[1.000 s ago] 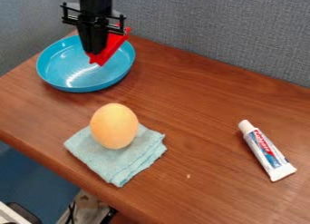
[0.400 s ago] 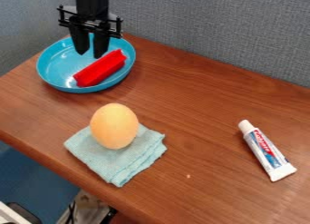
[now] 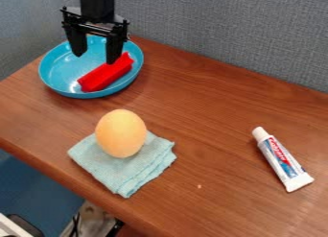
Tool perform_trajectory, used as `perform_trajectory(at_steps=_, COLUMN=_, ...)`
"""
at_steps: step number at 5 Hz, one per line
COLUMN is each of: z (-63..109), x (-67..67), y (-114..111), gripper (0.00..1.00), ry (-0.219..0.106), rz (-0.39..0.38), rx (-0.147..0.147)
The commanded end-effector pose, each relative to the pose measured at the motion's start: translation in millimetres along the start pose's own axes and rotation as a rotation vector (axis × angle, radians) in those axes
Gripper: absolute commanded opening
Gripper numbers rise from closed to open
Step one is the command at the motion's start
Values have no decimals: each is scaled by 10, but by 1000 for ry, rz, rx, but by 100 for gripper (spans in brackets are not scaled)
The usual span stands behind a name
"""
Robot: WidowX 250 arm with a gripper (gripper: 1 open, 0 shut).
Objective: Put the red object on the blue plate
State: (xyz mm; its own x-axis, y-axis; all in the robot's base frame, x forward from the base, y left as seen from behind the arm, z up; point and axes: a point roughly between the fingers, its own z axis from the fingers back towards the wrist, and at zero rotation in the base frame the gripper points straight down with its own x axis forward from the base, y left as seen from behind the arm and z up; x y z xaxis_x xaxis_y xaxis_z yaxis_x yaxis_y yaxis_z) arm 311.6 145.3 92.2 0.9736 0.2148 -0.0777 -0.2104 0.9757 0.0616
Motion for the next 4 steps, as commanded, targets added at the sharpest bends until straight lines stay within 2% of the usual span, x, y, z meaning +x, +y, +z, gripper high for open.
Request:
perform_trajectory(at_steps=1, z=48, x=12, y=119, gripper=100, ry=-26, rz=21, rx=22)
perform_trajectory(at_steps=4, z=-239, x=100, y=168, gripper=100, ry=5, rz=26, rx=34)
